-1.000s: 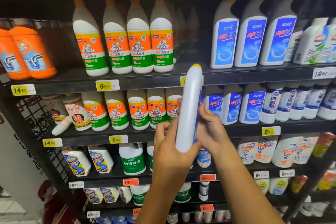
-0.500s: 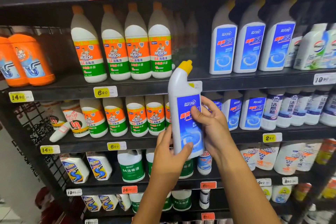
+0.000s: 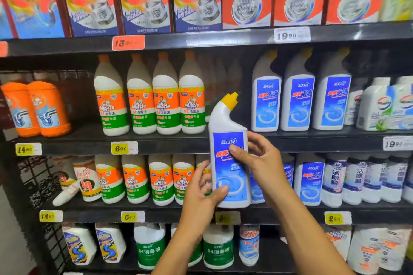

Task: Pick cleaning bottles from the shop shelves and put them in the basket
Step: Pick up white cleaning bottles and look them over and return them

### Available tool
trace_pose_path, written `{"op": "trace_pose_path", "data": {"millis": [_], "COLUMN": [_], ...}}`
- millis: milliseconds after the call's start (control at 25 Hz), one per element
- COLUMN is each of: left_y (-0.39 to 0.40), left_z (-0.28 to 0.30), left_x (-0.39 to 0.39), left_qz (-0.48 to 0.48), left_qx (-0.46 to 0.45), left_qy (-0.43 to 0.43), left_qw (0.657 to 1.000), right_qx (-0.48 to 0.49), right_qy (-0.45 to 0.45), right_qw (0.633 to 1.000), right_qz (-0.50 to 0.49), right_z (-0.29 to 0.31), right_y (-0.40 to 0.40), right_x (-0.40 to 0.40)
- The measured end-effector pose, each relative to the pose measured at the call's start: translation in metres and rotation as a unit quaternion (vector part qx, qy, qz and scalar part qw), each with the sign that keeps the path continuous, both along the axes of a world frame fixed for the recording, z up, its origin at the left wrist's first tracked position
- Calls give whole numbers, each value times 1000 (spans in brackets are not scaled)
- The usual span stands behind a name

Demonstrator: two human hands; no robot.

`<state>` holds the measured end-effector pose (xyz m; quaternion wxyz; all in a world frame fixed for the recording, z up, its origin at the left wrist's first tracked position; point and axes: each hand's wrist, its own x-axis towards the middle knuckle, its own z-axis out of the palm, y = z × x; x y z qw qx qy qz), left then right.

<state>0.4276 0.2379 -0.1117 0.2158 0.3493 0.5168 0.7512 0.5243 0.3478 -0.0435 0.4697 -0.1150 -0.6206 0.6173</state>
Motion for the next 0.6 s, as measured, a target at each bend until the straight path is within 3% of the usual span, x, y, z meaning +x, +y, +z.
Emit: {"op": "trace_pose_path", "data": {"millis": [360,600], "left_y": [64,111], "left_z": [108,142], "left_x": [-48,-96], "left_qz": [32,55], "left_qx": [-26,-105], "left_qy": [138,329], "left_qw": [990,937], "right_qx": [53,107], "right_qy": [8,-23], "right_qw": [998,987], "right_qz": [-35,-118], "right_z": [78,106], "right_y": [75,108], "right_x": [-62,-94]}}
